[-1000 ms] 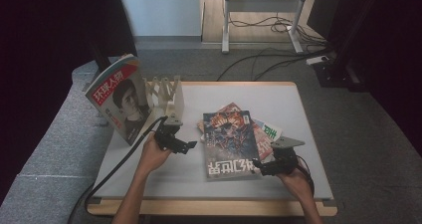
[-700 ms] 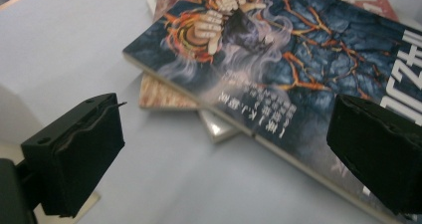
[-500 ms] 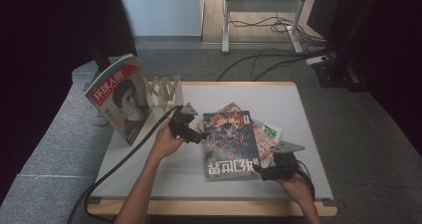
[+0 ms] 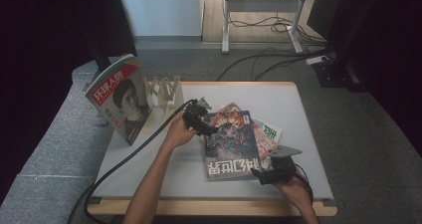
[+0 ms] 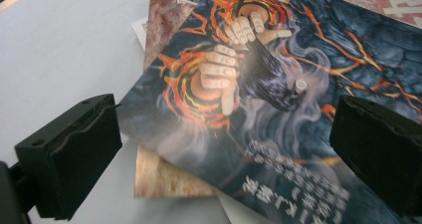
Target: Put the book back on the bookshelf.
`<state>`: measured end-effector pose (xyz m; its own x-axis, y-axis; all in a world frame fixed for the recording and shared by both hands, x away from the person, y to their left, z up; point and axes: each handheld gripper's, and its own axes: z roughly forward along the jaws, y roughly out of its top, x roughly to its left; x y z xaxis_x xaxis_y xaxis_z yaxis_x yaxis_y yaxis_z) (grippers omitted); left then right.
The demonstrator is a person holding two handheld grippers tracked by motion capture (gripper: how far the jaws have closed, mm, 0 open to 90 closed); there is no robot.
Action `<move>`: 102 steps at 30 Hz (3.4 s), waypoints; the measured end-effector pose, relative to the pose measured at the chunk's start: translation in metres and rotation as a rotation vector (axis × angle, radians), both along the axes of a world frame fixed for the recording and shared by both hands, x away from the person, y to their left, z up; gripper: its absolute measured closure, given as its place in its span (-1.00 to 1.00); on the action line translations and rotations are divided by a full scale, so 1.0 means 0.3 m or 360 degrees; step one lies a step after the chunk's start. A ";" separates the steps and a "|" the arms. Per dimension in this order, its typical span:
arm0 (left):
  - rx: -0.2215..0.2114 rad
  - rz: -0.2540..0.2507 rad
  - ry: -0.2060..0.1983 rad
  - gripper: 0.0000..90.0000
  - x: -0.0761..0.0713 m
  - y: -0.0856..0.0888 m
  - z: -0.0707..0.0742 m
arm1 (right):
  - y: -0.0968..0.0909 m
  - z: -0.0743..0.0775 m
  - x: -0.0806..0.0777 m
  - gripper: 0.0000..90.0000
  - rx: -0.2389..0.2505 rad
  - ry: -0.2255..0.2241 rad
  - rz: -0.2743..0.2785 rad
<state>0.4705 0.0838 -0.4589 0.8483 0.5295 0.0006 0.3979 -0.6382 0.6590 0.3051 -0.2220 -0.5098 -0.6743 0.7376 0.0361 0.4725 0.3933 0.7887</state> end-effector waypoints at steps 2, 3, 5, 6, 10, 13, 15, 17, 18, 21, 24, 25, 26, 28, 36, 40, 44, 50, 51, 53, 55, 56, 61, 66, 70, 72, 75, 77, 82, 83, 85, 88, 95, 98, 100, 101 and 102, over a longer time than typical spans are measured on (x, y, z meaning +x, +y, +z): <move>-0.0029 0.0012 0.0018 -1.00 0.018 -0.002 -0.006 | 0.000 -0.002 -0.002 -0.99 0.0006 0.0006 0.0004; -0.0022 0.0014 0.0024 -1.00 0.025 -0.005 -0.008 | 0.001 -0.004 -0.003 -0.99 0.0006 0.0006 0.0004; 0.0011 0.0016 0.0005 -1.00 0.040 -0.016 -0.014 | 0.001 -0.007 -0.003 -0.99 0.0008 0.0012 0.0004; 0.0014 0.0021 0.0007 -1.00 0.047 -0.020 -0.016 | 0.002 -0.009 -0.003 -0.99 0.0009 0.0013 0.0005; -0.0032 0.0038 0.0017 -1.00 0.078 -0.030 -0.035 | 0.005 -0.014 -0.003 -0.99 0.0008 0.0016 0.0008; 0.0030 0.0023 0.0009 -1.00 0.093 -0.046 -0.053 | 0.008 -0.015 -0.003 -0.99 0.0002 0.0014 0.0012; 0.0038 0.0018 0.0019 -1.00 0.105 -0.053 -0.068 | 0.009 -0.017 -0.003 -0.98 0.0000 0.0012 0.0011; 0.0021 0.0031 0.0033 -1.00 0.116 -0.054 -0.081 | 0.009 -0.019 -0.005 -0.97 -0.0004 0.0011 0.0006; 0.0020 0.0039 0.0039 -1.00 0.122 -0.052 -0.089 | 0.008 -0.020 -0.005 -0.97 -0.0007 0.0012 0.0006; 0.0017 0.0043 0.0044 -1.00 0.135 -0.047 -0.103 | 0.007 -0.024 -0.005 -0.95 -0.0007 0.0016 0.0014; 0.0030 0.0050 0.0049 -1.00 0.143 -0.047 -0.116 | 0.012 -0.026 -0.006 -0.94 -0.0011 0.0022 0.0025; 0.0028 0.0049 0.0058 -1.00 0.145 -0.048 -0.122 | 0.014 -0.026 -0.006 -0.94 -0.0014 0.0022 0.0032; 0.0007 0.0045 0.0073 -1.00 0.147 -0.048 -0.125 | 0.016 -0.026 -0.006 -0.94 -0.0018 0.0022 0.0034; -0.0018 0.0042 0.0103 -1.00 0.147 -0.049 -0.131 | 0.019 -0.027 -0.005 -0.94 -0.0018 0.0024 0.0029; -0.0027 0.0046 0.0106 -1.00 0.138 -0.050 -0.133 | 0.016 -0.031 -0.003 -0.95 -0.0019 0.0030 0.0028; -0.0055 0.0068 0.0120 -1.00 0.133 -0.042 -0.138 | 0.010 -0.029 -0.004 -0.95 -0.0035 0.0018 0.0013; -0.0051 0.0092 0.0111 -1.00 0.119 -0.038 -0.136 | -0.002 -0.029 -0.001 -0.95 -0.0039 0.0014 -0.0006; -0.0030 0.0104 0.0120 -1.00 0.098 -0.022 -0.132 | -0.031 -0.030 0.008 -0.95 -0.0034 0.0003 -0.0058; -0.0028 0.0107 0.0123 -1.00 0.096 -0.020 -0.132 | -0.035 -0.030 0.009 -0.95 -0.0034 0.0003 -0.0064; -0.0026 0.0118 0.0130 -1.00 0.088 -0.013 -0.131 | -0.043 -0.029 0.014 -0.95 -0.0037 0.0001 -0.0075; -0.0024 0.0129 0.0133 -1.00 0.080 -0.008 -0.130 | -0.050 -0.027 0.018 -0.95 -0.0043 -0.0004 -0.0088; -0.0022 0.0136 0.0136 -1.00 0.075 -0.005 -0.130 | -0.053 -0.026 0.020 -0.95 -0.0045 -0.0005 -0.0096; -0.0029 0.0159 0.0143 -1.00 0.055 0.008 -0.131 | -0.074 -0.023 0.030 -0.95 -0.0049 -0.0019 -0.0141; -0.0036 0.0172 0.0151 -1.00 0.035 0.024 -0.133 | -0.090 -0.020 0.040 -0.95 -0.0054 -0.0028 -0.0178; -0.0034 0.0181 0.0152 -1.00 0.015 0.034 -0.132 | -0.107 -0.018 0.054 -0.94 -0.0058 -0.0031 -0.0217; -0.0033 0.0187 0.0156 -1.00 0.008 0.039 -0.132 | -0.115 -0.017 0.062 -0.94 -0.0057 -0.0024 -0.0235; -0.0031 0.0194 0.0156 -1.00 -0.006 0.045 -0.131 | -0.123 -0.016 0.075 -0.94 -0.0062 -0.0017 -0.0254; -0.0036 0.0198 0.0159 -1.00 -0.014 0.051 -0.133 | -0.129 -0.014 0.083 -0.93 -0.0070 -0.0015 -0.0265; -0.0078 0.0227 0.0190 -1.00 -0.036 0.070 -0.141 | -0.142 -0.011 0.109 -0.93 -0.0076 -0.0003 -0.0288; -0.0075 0.0223 0.0187 -1.00 -0.038 0.073 -0.141 | -0.145 -0.011 0.115 -0.93 -0.0074 0.0002 -0.0291; -0.0084 0.0230 0.0183 -1.00 -0.048 0.077 -0.143 | -0.149 -0.011 0.124 -0.93 -0.0071 0.0006 -0.0297; -0.0087 0.0231 0.0179 -1.00 -0.064 0.086 -0.144 | -0.155 -0.010 0.139 -0.93 -0.0071 0.0010 -0.0311; -0.0068 0.0233 0.0174 -1.00 -0.103 0.102 -0.144 | -0.169 -0.009 0.179 -0.93 -0.0067 0.0023 -0.0342; -0.0067 0.0243 0.0164 -1.00 -0.119 0.105 -0.144 | -0.174 -0.008 0.200 -0.93 -0.0069 0.0024 -0.0354; -0.0068 0.0243 0.0165 -1.00 -0.128 0.108 -0.146 | -0.176 -0.007 0.211 -0.92 -0.0073 0.0023 -0.0361; -0.0076 0.0251 0.0171 -1.00 -0.133 0.109 -0.147 | -0.178 -0.006 0.219 -0.92 -0.0076 0.0024 -0.0367; -0.0077 0.0252 0.0175 -1.00 -0.138 0.111 -0.147 | -0.179 -0.005 0.224 -0.92 -0.0077 0.0023 -0.0371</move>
